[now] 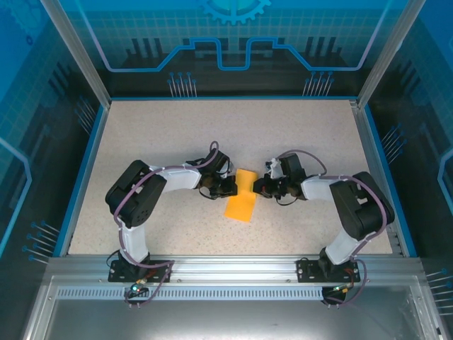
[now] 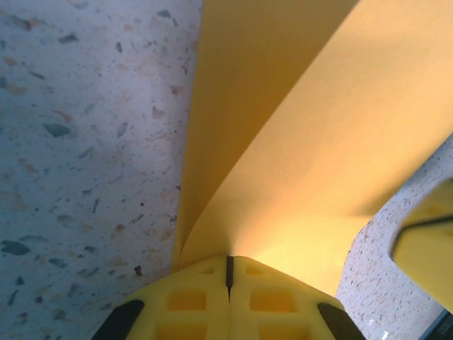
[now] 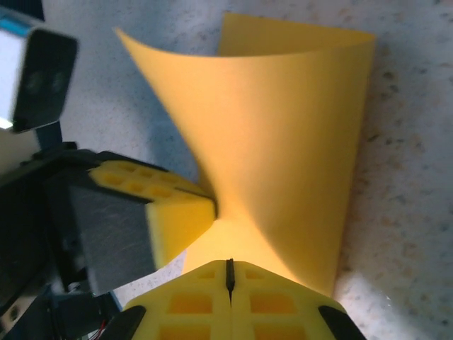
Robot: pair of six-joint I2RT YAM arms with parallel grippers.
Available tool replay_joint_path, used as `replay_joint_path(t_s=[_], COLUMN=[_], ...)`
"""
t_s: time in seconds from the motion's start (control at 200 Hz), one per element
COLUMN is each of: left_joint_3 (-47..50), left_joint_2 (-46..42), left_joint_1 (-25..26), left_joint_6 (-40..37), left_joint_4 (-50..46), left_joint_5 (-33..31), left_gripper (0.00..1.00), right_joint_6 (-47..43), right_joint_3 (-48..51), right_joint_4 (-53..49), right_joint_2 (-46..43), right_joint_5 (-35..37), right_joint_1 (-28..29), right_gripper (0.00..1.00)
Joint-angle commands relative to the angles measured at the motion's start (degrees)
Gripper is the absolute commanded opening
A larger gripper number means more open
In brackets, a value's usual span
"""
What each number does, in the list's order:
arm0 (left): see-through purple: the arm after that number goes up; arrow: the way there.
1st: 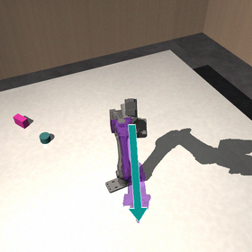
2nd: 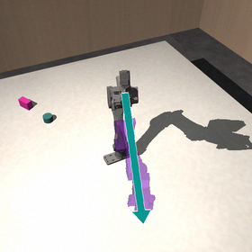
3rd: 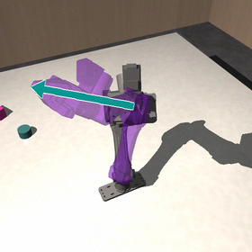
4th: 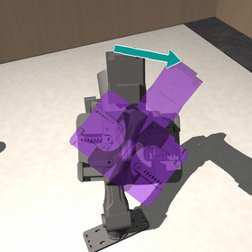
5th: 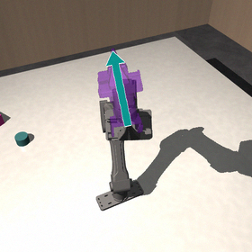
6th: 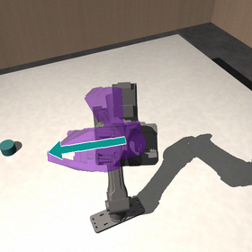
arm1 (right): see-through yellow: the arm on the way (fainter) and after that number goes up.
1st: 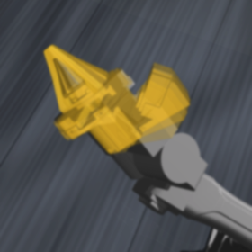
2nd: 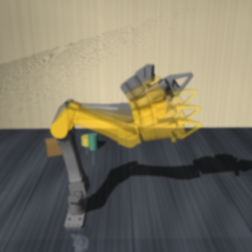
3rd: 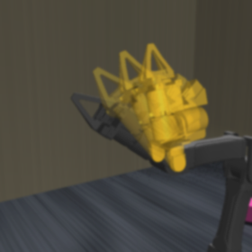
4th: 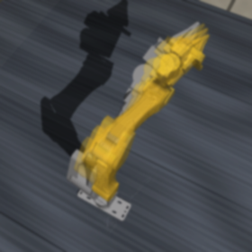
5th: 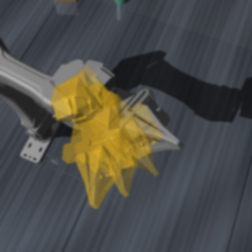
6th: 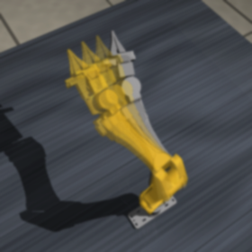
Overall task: Fold a paper plane with a square sheet of paper (pick it up from the middle)
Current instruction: Fold the square sheet of paper in half at the center of the table.
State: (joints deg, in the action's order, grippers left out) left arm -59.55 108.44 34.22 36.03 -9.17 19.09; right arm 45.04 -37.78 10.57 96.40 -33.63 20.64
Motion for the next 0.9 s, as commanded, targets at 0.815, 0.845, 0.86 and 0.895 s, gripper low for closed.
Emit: replay_joint_path(t_s=[0.815, 0.845, 0.86, 0.895], left_joint_3=[0.6, 0.6, 0.6, 0.6], left_joint_2=[3.8, 3.8, 3.8, 3.7], left_joint_1=[0.6, 0.5, 0.6, 0.5], left_joint_6=[-1.8, -1.9, -1.9, -1.9], left_joint_4=[-6.9, -6.9, -6.9, -7.0], left_joint_5=[-3.7, -3.8, -3.8, -3.8], left_gripper=[0.0, 0.0, 0.0, 0.0], right_joint_6=[-2.1, -2.1, -2.1, -2.2], right_joint_3=[-4.5, -4.5, -4.6, -4.8], right_joint_4=[-3.1, -3.5, -3.6, -3.9], right_joint_2=[7.0, 7.3, 7.3, 7.4], right_joint_5=[1.4, 1.6, 1.7, 1.7], right_joint_1=[-3.6, -3.7, -3.8, -3.9], right_gripper=[0.0, 0.0, 0.0, 0.0])
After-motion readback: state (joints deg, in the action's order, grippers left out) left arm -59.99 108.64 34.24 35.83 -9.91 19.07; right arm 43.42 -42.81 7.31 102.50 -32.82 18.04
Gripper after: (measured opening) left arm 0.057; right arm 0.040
